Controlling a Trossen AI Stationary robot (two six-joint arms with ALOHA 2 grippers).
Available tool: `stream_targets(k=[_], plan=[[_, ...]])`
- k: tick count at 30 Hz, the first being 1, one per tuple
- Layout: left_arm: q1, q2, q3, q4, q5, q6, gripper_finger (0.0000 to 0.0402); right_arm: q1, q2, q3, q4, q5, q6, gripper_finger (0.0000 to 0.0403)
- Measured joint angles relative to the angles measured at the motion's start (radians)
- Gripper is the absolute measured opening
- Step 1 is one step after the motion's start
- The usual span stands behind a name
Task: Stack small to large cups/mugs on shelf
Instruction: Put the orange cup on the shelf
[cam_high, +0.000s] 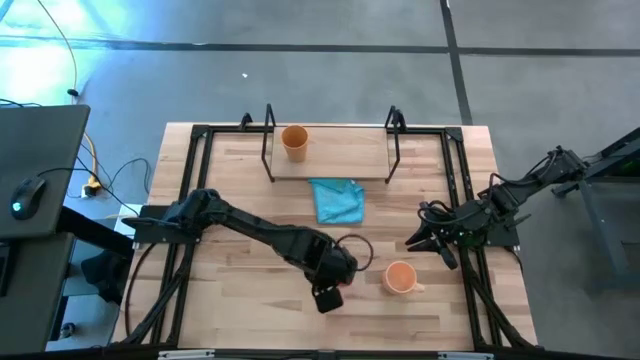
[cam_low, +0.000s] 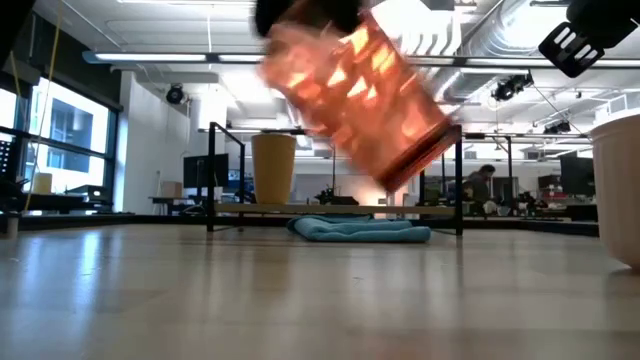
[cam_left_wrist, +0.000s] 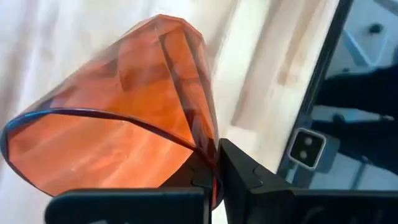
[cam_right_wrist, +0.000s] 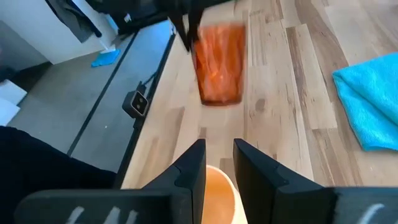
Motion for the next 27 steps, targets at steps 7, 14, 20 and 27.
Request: stream_targets(k=[7, 14, 20, 27], plan=[[0.039, -0.003, 0.177, -0.186, -0.075, 0.06, 0.0001, 0.0, 0.0, 0.0, 0.01, 0.0, 0.008, 0.0071], [0.099, -0.012, 0.274, -0.354, -0.094, 0.133, 0.0, 0.0, 0.0, 0.0, 0.015, 0.0, 0.008, 0.0071], [0.161, -0.037, 0.271, -0.431, -0.09, 0.201, 0.0, 0.0, 0.001, 0.0, 0.029, 0.002, 0.009, 0.0071], [0.247, -0.041, 0.271, -0.432, -0.103, 0.331, 0.0, 0.0, 0.015, 0.0, 0.055, 0.076, 0.012, 0.0071]])
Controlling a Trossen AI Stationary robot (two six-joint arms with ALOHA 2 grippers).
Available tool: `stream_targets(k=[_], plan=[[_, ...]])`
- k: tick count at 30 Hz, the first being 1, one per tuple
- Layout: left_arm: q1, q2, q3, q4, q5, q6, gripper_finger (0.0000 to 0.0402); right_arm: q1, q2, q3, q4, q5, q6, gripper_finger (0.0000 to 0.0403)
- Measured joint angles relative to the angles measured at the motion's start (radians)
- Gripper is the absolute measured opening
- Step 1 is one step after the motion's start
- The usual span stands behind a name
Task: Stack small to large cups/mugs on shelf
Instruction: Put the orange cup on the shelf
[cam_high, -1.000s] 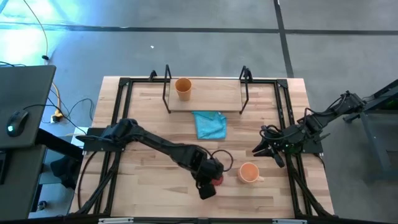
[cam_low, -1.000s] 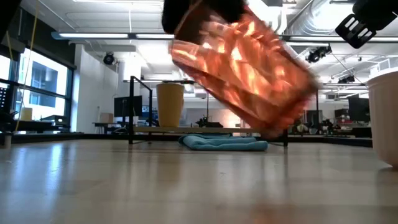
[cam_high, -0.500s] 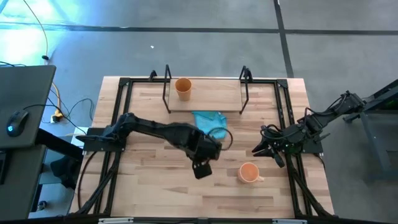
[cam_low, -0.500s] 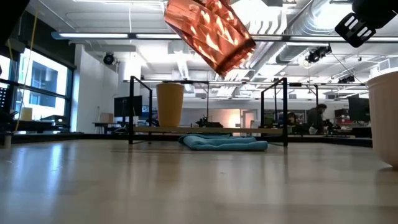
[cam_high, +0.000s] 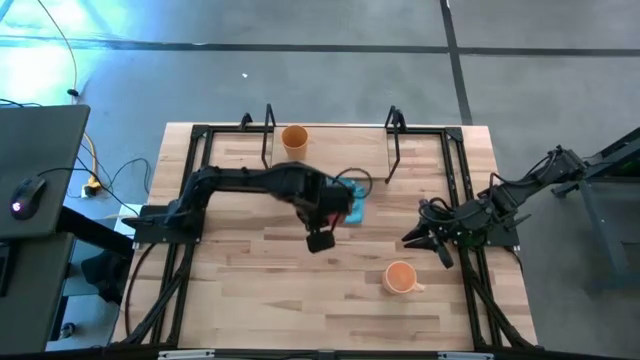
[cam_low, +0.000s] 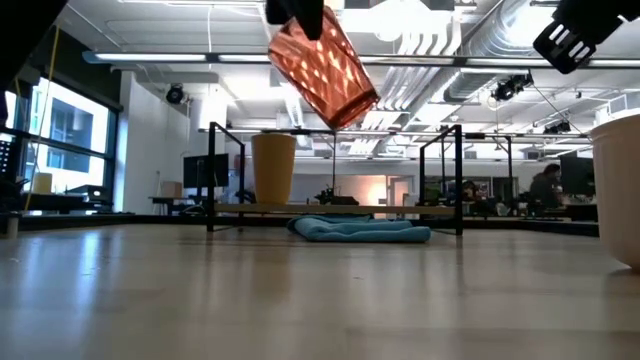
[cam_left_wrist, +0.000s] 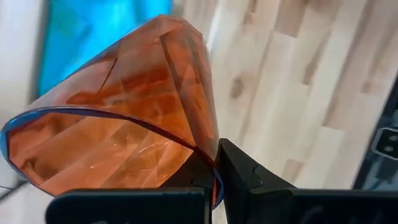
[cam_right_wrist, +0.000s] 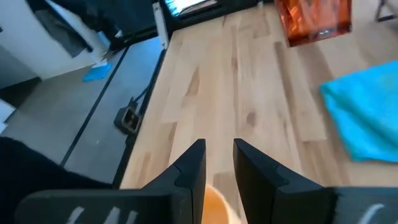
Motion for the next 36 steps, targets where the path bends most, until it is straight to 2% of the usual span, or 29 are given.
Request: stream_targets(k=[9, 21, 29, 34, 36], plan=[[0.128, 0.0, 0.0, 0.0, -0.023, 0.21, 0.0, -0.001, 0.04, 0.0, 0.138, 0.124, 0.029, 0.0071], [0.26, 0.0, 0.0, 0.0, -0.155, 0.466, 0.0, -0.001, 0.158, 0.0, 0.235, 0.257, 0.103, 0.0071], [0.296, 0.0, 0.0, 0.0, -0.186, 0.598, 0.0, -0.001, 0.26, 0.0, 0.326, 0.305, 0.099, 0.0071], [0.296, 0.0, 0.0, 0.0, -0.194, 0.615, 0.0, -0.001, 0.305, 0.0, 0.362, 0.313, 0.077, 0.0071], [0.294, 0.0, 0.0, 0.0, -0.178, 0.626, 0.0, -0.001, 0.318, 0.0, 0.386, 0.353, 0.053, 0.0071]])
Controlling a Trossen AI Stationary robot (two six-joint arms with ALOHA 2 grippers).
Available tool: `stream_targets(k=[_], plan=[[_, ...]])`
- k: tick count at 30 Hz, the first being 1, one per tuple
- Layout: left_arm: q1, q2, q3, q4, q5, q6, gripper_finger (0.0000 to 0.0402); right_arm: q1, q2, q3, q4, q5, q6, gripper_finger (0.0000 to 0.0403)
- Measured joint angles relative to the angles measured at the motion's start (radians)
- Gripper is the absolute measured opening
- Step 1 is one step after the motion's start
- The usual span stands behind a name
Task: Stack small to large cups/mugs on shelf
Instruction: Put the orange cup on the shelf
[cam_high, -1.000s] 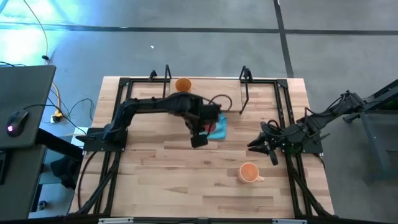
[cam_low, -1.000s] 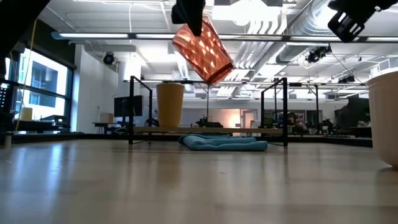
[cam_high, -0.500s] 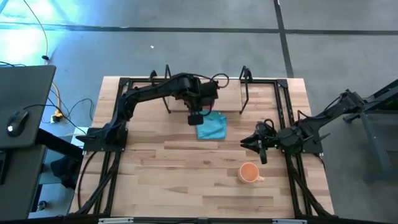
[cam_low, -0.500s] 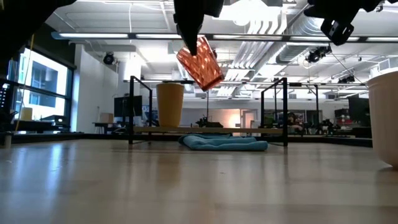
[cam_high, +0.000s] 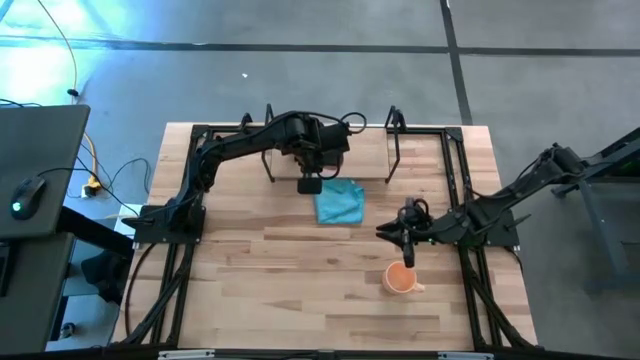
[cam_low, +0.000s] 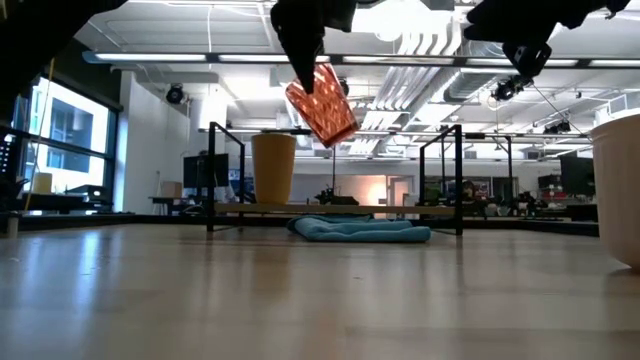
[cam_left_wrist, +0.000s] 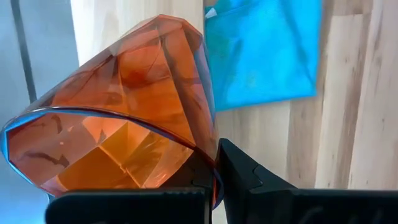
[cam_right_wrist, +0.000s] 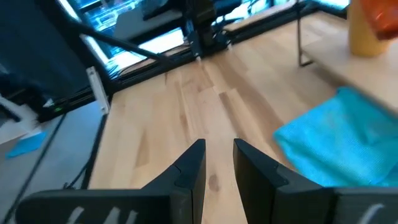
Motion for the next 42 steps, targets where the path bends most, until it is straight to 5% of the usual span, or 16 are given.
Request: stream_targets(k=[6, 42], plan=[[-0.046, 0.0, -0.002, 0.0, 0.075, 0.001, 0.0, 0.0, 0.014, 0.0, 0.091, 0.096, -0.087, 0.0071], [-0.394, 0.002, -0.346, 0.0, 0.252, -0.217, 0.0, 0.0, 0.01, 0.0, 0.176, 0.018, -0.193, 0.0071]])
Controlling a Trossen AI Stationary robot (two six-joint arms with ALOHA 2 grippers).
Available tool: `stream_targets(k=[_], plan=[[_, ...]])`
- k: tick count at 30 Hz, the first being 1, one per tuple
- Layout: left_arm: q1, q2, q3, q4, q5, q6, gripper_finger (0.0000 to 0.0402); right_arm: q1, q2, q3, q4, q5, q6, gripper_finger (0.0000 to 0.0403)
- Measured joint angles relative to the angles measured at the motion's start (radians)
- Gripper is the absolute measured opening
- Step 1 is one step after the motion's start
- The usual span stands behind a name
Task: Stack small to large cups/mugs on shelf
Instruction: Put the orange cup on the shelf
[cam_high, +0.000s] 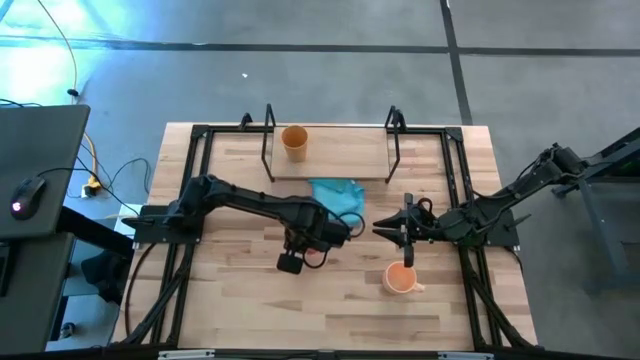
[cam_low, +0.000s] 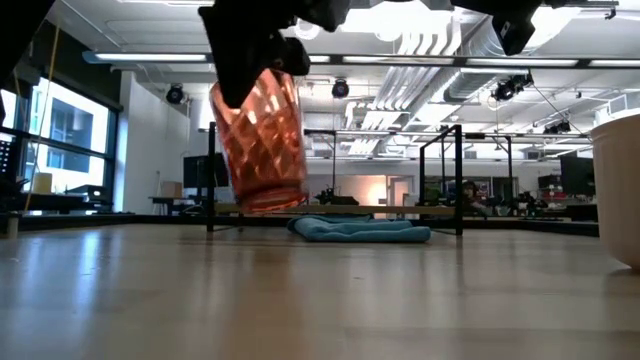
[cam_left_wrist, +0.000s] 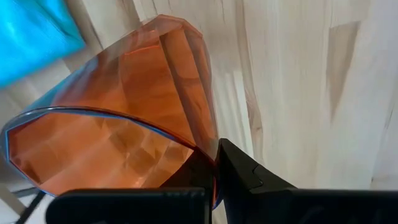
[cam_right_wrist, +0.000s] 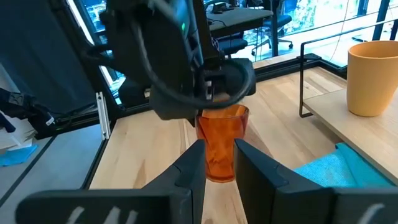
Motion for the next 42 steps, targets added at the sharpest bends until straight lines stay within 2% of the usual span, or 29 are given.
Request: stream_targets(k=[14, 35, 42], plan=[[-0.005, 0.0, -0.093, 0.022, 0.01, -0.044, 0.0, 0.0, 0.0, 0.0, 0.002, -0.029, 0.005, 0.0071], [-0.005, 0.0, -0.102, 0.062, 0.047, -0.064, 0.0002, 0.0, 0.0, 0.0, 0.001, -0.039, 0.002, 0.0071], [-0.005, 0.0, -0.102, 0.067, 0.084, -0.064, 0.0033, 0.0, 0.0, 0.0, 0.0, -0.043, 0.005, 0.0071]])
